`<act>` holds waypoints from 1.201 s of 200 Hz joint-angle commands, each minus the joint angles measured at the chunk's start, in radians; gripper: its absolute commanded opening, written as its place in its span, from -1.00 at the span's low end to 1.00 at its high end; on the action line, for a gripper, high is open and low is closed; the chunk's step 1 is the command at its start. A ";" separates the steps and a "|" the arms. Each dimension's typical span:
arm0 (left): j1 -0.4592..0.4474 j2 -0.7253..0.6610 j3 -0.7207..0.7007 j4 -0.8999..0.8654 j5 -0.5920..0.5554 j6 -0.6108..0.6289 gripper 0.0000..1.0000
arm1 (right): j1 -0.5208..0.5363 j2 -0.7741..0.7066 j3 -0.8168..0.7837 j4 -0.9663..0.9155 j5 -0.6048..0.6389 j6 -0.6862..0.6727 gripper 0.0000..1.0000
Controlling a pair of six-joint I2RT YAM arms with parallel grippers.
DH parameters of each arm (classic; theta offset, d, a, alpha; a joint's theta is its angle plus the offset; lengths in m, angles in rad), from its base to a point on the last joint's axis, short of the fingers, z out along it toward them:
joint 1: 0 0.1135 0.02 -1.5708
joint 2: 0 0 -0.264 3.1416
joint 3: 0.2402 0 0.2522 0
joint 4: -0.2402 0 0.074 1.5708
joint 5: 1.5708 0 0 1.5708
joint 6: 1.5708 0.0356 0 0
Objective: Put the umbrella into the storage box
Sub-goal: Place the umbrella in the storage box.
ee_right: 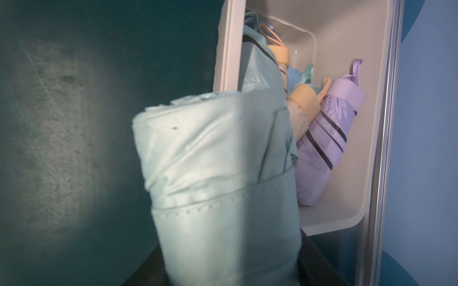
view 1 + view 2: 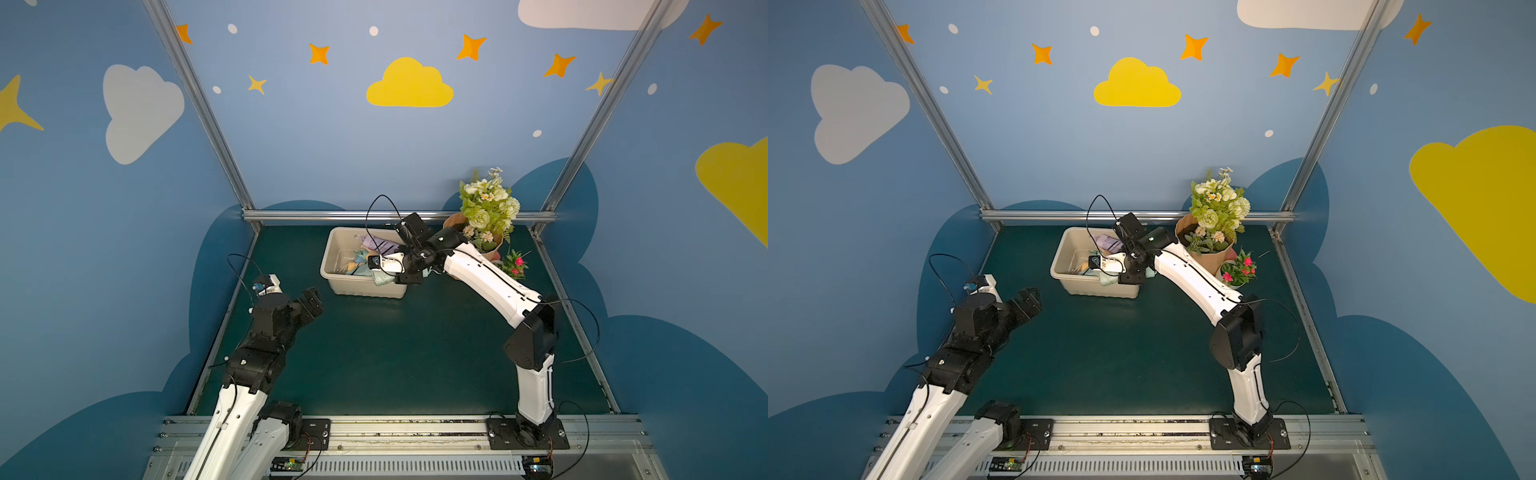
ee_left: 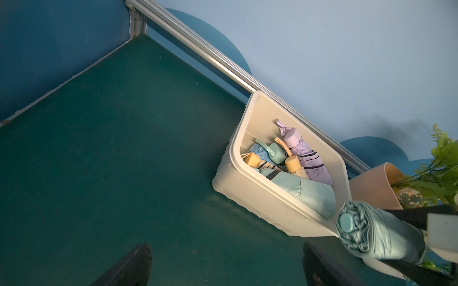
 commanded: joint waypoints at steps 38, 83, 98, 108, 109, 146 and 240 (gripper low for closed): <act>0.005 -0.014 -0.009 -0.028 0.014 -0.007 1.00 | 0.004 0.117 0.161 0.142 0.067 0.052 0.09; 0.005 -0.011 -0.010 -0.044 0.041 0.004 1.00 | 0.015 0.214 0.234 0.235 0.122 0.072 0.14; 0.005 -0.007 -0.017 -0.050 0.068 0.013 1.00 | 0.017 0.240 0.238 0.273 0.140 0.067 0.18; 0.005 -0.007 -0.024 -0.057 0.077 0.011 1.00 | 0.016 0.261 0.250 0.290 0.151 0.066 0.22; 0.004 -0.007 -0.024 -0.057 0.079 0.010 1.00 | 0.017 0.263 0.251 0.292 0.152 0.066 0.22; 0.004 -0.014 -0.043 -0.063 0.093 0.006 1.00 | 0.018 0.335 0.298 0.331 0.169 0.095 0.52; 0.005 0.034 -0.061 0.005 0.090 0.017 1.00 | 0.056 0.189 0.232 0.382 0.145 0.159 0.96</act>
